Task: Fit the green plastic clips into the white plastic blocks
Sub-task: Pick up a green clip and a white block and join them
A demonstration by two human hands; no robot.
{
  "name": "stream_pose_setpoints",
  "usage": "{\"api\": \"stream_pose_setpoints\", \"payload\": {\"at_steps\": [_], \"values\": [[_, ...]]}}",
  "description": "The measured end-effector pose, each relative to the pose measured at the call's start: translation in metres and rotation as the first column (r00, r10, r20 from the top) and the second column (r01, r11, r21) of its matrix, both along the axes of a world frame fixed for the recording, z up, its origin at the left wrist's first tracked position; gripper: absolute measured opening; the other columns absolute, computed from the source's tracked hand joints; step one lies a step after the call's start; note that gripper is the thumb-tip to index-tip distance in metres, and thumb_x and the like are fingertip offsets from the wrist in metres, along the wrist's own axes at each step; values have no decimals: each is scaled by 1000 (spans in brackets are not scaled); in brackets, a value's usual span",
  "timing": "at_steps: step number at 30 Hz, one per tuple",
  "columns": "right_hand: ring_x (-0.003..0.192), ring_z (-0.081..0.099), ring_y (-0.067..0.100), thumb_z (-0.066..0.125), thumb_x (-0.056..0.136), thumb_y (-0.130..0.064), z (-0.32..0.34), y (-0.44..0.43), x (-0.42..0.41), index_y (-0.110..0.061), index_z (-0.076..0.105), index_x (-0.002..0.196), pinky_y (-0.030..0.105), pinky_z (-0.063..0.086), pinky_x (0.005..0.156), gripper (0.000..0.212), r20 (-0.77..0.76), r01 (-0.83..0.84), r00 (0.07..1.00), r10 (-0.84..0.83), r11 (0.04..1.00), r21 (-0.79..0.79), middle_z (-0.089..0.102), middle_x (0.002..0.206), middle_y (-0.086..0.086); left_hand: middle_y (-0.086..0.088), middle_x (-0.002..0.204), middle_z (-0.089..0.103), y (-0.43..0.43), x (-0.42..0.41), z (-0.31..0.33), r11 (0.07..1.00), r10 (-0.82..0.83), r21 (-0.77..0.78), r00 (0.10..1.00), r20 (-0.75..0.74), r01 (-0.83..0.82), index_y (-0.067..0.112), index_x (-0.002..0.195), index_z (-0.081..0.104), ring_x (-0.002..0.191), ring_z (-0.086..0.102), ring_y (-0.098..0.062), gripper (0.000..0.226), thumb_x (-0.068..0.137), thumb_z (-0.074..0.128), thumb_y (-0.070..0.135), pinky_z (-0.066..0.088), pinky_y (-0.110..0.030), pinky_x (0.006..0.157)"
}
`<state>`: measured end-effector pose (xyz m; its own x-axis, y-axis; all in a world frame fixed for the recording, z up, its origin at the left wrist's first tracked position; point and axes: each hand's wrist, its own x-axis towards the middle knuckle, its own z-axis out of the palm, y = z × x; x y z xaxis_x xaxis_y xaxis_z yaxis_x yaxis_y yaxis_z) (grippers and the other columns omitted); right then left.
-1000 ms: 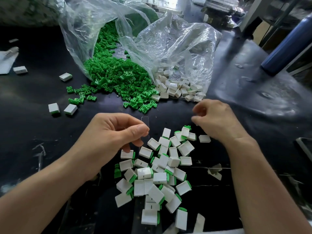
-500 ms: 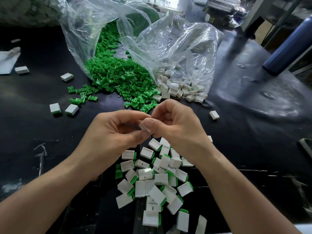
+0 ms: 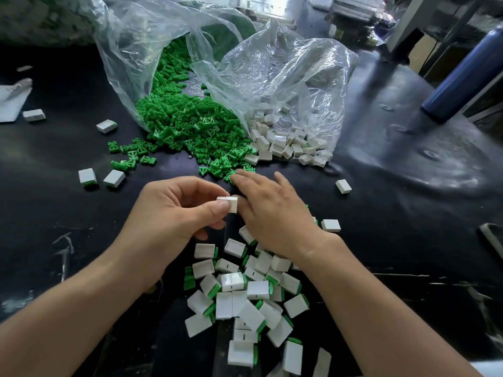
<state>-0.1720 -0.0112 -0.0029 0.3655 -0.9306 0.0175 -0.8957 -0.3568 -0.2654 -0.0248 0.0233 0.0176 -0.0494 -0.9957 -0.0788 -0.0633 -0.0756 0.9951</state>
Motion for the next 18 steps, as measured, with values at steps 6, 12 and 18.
{"api": "stream_pose_setpoints", "payload": {"at_steps": [6,12,18], "values": [[101,52,25,49,86,-2,8,2,-6,-13,63,106,30,37,87,27,58,80,996,-74,990,-115,62,107,5,-2,65,71,-1,-1,0,999,13,40,999,-50,-12,16,82,71,53,64,-7,18,76,65,-1,49,-15,47],[103,49,23,47,89,-1,4,1,-9,-16,55,121,22,31,78,36,23,95,995,-93,990,-106,52,109,6,-7,66,71,-1,-2,1,998,-8,68,995,-100,15,11,74,70,55,66,-12,15,76,63,-3,53,-17,50],[90,54,22,55,88,-8,8,2,-13,-14,64,96,27,39,74,14,197,142,973,-121,986,-93,55,97,2,-9,68,71,-1,-1,0,996,-22,82,993,-120,32,8,74,68,57,68,-14,10,71,66,-2,54,-18,52]]}}
